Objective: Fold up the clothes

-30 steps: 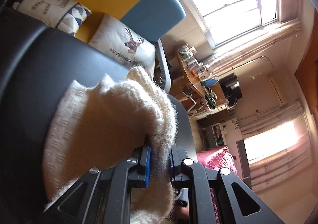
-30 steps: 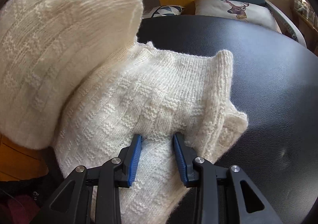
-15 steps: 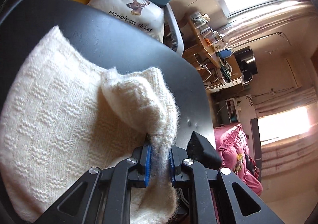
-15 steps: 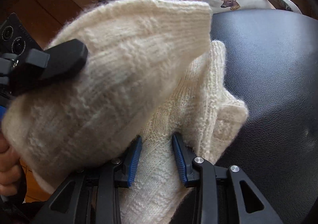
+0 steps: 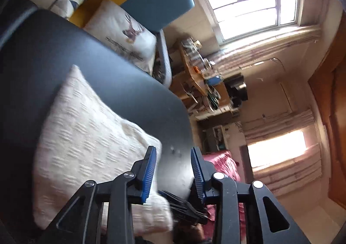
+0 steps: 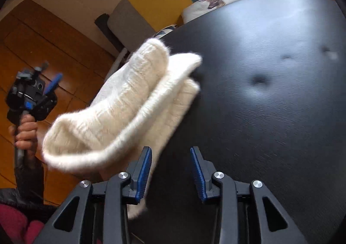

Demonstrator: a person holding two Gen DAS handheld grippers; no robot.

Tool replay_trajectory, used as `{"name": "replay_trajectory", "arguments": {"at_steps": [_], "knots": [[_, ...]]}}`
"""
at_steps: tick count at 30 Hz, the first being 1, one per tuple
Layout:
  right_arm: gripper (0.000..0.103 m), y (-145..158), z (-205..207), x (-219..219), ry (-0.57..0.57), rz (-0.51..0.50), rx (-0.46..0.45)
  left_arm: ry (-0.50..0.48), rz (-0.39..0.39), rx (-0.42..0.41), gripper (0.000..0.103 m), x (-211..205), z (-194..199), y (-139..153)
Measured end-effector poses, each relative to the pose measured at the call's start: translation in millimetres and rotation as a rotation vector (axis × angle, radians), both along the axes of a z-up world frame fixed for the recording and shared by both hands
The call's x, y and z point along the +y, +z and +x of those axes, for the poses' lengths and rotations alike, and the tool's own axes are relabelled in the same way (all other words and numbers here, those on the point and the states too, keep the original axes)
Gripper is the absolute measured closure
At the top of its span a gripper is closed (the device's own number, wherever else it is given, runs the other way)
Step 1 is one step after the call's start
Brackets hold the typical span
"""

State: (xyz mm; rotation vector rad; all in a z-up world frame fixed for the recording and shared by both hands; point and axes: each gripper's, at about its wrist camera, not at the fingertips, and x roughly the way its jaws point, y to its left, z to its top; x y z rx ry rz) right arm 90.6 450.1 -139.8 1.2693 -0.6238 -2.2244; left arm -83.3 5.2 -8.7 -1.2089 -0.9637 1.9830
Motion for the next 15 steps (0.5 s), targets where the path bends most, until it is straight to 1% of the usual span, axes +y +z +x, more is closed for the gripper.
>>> {"name": "replay_trajectory", "arguments": {"at_steps": [2, 4, 5, 6, 8, 10, 11, 13, 15], "knots": [[0.065, 19.0, 4.2, -2.3, 0.004, 0.028, 0.044, 0.091, -0.082, 0.002, 0.066, -35.6, 1.4, -12.8], [0.065, 39.5, 1.5, -11.7, 0.020, 0.051, 0.094, 0.147, -0.126, -0.009, 0.066, -63.1, 3.6, -29.7], [0.065, 49.7, 0.2, -16.4, 0.028, 0.062, 0.119, 0.169, -0.160, -0.011, 0.066, -70.8, 4.8, -39.0], [0.065, 58.8, -4.4, -24.3, 0.043, 0.071, 0.140, 0.166, -0.196, -0.009, 0.066, -72.7, 7.7, -47.2], [0.065, 67.0, -32.8, -61.6, 0.122, 0.088, 0.144, 0.155, -0.267, -0.004, 0.066, -75.9, 14.0, -63.4], [0.065, 56.3, -47.4, -104.7, 0.222, 0.192, 0.073, 0.077, -0.309, 0.028, 0.066, -66.3, 25.5, -74.0], [0.065, 50.3, -49.4, -117.9, 0.269, 0.228, 0.045, 0.037, -0.328, 0.045, 0.066, -61.3, 31.4, -78.8], [0.065, 40.0, -52.5, -142.8, 0.355, 0.287, 0.001, -0.057, -0.333, 0.101, 0.066, -49.1, 44.7, -80.5], [0.065, 44.6, -49.2, -153.0, 0.386, 0.216, 0.054, -0.146, -0.338, 0.162, 0.066, -35.2, 56.2, -79.7]]}}
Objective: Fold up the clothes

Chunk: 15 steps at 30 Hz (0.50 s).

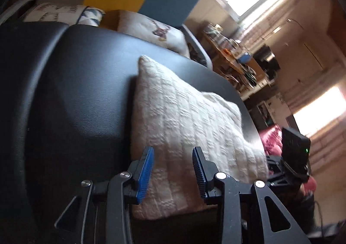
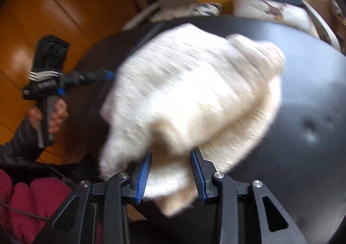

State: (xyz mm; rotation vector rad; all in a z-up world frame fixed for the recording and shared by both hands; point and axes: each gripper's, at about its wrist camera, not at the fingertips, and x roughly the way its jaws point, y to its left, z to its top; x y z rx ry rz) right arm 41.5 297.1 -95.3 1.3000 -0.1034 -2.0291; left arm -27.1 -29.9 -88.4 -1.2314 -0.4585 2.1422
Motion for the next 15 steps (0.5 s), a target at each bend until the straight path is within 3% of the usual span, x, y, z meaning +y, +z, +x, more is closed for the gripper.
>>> {"name": "replay_trajectory", "arguments": {"at_steps": [3, 5, 7, 9, 15], "knots": [[0.066, -7.7, 9.5, -4.8, 0.049, -0.065, -0.039, -0.129, -0.039, 0.055, 0.062, 21.8, 11.0, 2.2], [0.069, -31.7, 22.0, 2.1, 0.049, 0.024, -0.141, -0.187, -0.115, 0.046, 0.059, 32.7, 13.8, -8.6], [0.075, -37.6, 28.4, 22.3, 0.001, -0.071, -0.171, -0.251, -0.151, -0.010, 0.059, 36.6, 18.5, -28.2], [0.079, -40.2, 30.2, 35.9, -0.057, -0.118, -0.200, -0.271, -0.149, -0.012, 0.059, 34.1, 27.9, -39.6], [0.066, -30.6, 37.2, 78.5, -0.237, -0.225, -0.227, -0.272, -0.100, -0.036, 0.059, 34.5, 34.3, -24.8]]}}
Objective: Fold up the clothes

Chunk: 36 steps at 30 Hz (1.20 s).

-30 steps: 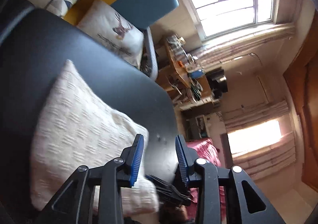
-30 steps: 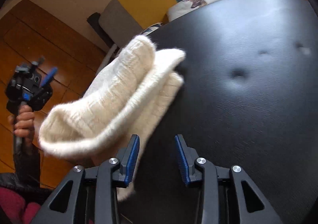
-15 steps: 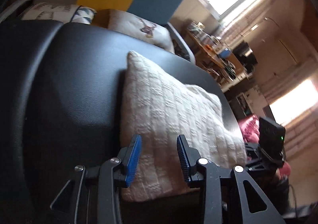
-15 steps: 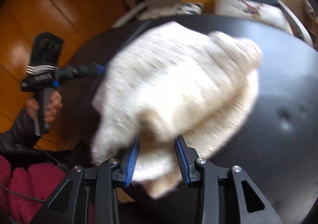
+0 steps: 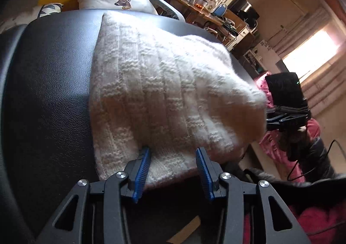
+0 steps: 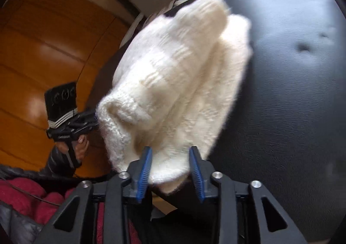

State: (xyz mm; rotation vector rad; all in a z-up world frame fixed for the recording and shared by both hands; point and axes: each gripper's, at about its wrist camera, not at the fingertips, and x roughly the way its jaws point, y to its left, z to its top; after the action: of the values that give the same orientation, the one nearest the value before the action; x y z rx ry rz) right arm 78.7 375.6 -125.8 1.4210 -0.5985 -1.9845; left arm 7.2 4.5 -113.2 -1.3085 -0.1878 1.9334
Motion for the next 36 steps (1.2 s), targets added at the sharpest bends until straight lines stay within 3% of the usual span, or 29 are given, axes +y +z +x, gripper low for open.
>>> {"name": "replay_trajectory", "arguments": {"at_steps": [2, 6, 12, 13, 14, 15, 18, 20, 21, 22, 24, 26, 31, 34, 36], "knots": [[0.066, 3.7, -1.3, 19.9, -0.117, -0.093, -0.002, 0.014, 0.046, 0.018, 0.055, -2.1, -2.2, 12.3], [0.058, -8.0, -21.8, 34.3, -0.304, -0.321, -0.038, 0.019, 0.076, 0.093, 0.033, 6.3, -7.2, 30.6], [0.057, -45.7, -77.3, 4.0, -0.458, -0.404, -0.137, -0.103, 0.028, 0.133, 0.033, 51.8, -10.1, 30.4], [0.060, -42.6, -82.1, -3.6, -0.436, -0.382, -0.106, -0.135, 0.015, 0.138, 0.033, 60.5, -9.0, 28.8], [0.067, -32.3, -86.0, -14.4, -0.392, -0.300, -0.055, -0.174, -0.001, 0.134, 0.033, 68.9, -4.6, 24.5], [0.087, -22.0, -90.0, -25.3, -0.347, -0.218, -0.004, -0.213, -0.016, 0.129, 0.033, 77.3, -0.1, 20.3], [0.091, 20.2, -94.7, -46.5, -0.262, -0.048, 0.166, -0.317, -0.106, 0.140, 0.031, 101.6, 17.6, 3.2], [0.091, 44.7, -95.6, -53.3, -0.231, 0.081, 0.278, -0.368, -0.129, 0.190, 0.028, 109.4, 32.2, 1.5], [0.091, 36.7, -101.5, -53.5, -0.216, 0.213, 0.267, -0.388, -0.120, 0.190, 0.026, 111.8, 37.1, 1.6], [0.091, 19.8, -107.7, -52.5, -0.202, 0.272, 0.213, -0.399, -0.107, 0.178, 0.026, 113.9, 39.9, 0.7], [0.091, -16.6, -115.0, -41.0, -0.193, 0.289, 0.119, -0.420, -0.083, 0.154, 0.026, 117.9, 45.4, -0.8], [0.091, -26.0, -115.8, -28.3, -0.229, 0.217, 0.113, -0.421, -0.079, 0.150, 0.026, 116.6, 47.6, 3.1], [0.090, -42.1, -119.4, -11.0, -0.270, 0.108, 0.099, -0.294, 0.184, -0.102, 0.026, 90.0, 3.4, 22.9], [0.083, -38.2, -117.6, -5.8, -0.294, 0.057, 0.097, -0.153, 0.259, -0.066, 0.025, 69.7, -30.9, 46.2], [0.077, -22.0, -103.6, -2.5, -0.309, 0.070, 0.144, -0.072, 0.260, -0.022, 0.023, 62.0, -49.5, 58.3]]}}
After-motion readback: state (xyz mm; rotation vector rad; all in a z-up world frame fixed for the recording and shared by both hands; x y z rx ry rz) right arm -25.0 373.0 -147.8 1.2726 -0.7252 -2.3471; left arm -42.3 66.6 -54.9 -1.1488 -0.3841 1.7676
